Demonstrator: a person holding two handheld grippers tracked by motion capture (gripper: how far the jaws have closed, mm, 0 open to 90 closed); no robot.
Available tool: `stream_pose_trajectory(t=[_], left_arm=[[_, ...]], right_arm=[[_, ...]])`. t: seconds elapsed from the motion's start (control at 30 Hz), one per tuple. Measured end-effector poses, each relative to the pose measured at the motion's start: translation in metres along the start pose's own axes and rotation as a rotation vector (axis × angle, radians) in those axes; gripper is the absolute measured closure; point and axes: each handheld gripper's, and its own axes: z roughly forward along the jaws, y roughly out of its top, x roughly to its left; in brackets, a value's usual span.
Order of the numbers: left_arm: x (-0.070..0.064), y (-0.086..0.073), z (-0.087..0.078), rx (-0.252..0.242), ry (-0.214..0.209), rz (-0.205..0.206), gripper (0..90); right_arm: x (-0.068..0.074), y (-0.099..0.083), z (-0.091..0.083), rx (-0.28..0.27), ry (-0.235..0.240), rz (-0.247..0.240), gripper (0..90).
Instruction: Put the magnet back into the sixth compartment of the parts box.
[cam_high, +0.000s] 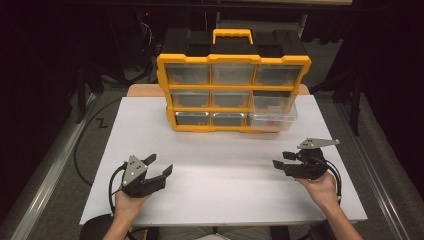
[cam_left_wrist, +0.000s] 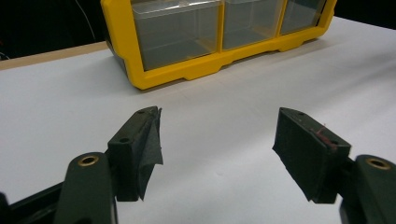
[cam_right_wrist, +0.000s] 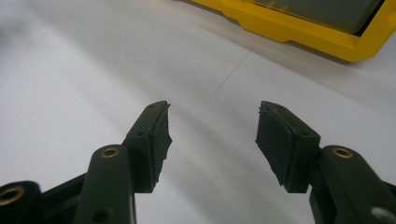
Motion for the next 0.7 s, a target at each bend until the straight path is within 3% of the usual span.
stream_pose_trajectory(t=[0.37,0.6,0.7], left_arm=[[0.0,0.0,0.0,-0.001,0.001,0.001,31.7],[0.0,0.0,0.0,-0.001,0.0,0.001,31.7],[0.0,0.0,0.0,0.0,-0.001,0.001,31.7]], right_arm=[[-0.002,-0.008,-0.001,-0.038,-0.016,0.016,45.0],[-0.003,-0.014,-0.005,-0.093,-0.045,0.008,44.0],[-0.005,-0.017,-0.007,-0.116,-0.041,0.026,43.1]])
